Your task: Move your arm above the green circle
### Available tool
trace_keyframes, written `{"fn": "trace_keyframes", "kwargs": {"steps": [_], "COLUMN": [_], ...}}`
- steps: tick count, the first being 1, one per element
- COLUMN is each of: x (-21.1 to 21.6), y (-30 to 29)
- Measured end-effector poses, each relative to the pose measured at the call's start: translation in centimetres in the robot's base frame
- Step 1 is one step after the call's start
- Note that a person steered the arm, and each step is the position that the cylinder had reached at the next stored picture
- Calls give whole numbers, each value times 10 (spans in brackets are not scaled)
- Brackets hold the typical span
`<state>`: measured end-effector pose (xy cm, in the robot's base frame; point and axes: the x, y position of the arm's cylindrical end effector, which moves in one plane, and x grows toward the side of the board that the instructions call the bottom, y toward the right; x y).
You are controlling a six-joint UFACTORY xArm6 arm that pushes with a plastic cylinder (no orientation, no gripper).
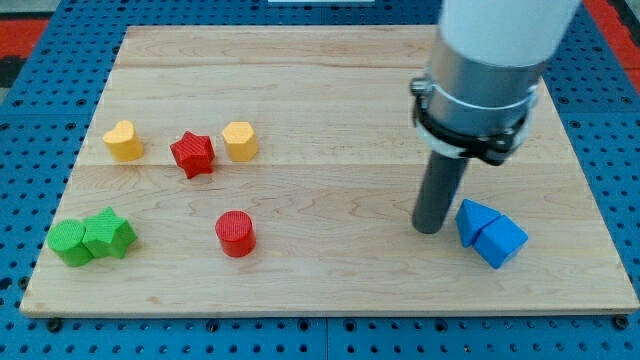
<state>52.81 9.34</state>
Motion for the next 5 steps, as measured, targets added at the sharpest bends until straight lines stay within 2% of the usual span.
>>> {"fn": "trace_keyframes", "kwargs": {"steps": [3, 5], "x": [-5, -23], "y": [-126, -172]}}
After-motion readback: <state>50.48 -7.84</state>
